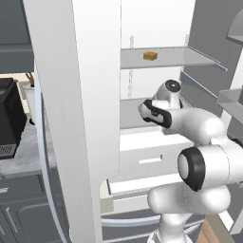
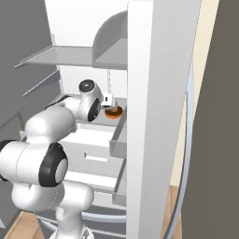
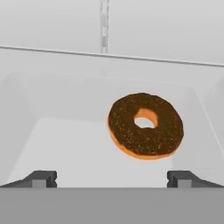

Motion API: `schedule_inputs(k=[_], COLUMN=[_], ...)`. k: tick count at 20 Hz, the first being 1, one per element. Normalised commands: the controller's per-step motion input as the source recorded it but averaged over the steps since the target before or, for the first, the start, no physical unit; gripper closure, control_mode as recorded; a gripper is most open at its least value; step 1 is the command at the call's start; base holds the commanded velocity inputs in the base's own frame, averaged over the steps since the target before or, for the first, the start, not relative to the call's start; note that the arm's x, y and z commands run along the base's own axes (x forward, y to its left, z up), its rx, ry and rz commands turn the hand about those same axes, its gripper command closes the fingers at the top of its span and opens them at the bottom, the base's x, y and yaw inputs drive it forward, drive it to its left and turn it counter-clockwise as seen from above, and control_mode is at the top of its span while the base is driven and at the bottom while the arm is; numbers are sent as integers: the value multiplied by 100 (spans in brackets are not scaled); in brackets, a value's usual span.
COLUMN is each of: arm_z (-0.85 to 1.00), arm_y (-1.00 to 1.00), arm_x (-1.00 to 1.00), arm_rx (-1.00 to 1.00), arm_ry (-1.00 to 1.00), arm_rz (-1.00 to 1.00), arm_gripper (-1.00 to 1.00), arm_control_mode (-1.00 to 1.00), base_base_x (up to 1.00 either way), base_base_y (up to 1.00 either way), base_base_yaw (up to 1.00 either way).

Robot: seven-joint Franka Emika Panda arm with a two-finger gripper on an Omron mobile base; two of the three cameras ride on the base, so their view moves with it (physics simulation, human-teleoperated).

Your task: Take the cake and donut from the fridge and place them on the empty tray on the dining counter.

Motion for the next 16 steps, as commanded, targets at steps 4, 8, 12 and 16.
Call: schedule_inputs(k=[4,8,12,16], arm_z=[-19,-21,-21,-22], arm_y=[0,0,0,0], arm_x=[43,45,38,40], arm_rx=[0,0,0,0], arm_ry=[0,0,1,1], arm_rz=[0,0,0,0], arm_gripper=[-100,-100,-100,-100], arm_control_mode=[-100,-100,-100,-100], base_base_x=[0,0,0,0], base_base_y=[0,0,0,0], base_base_yaw=[0,0,0,0])
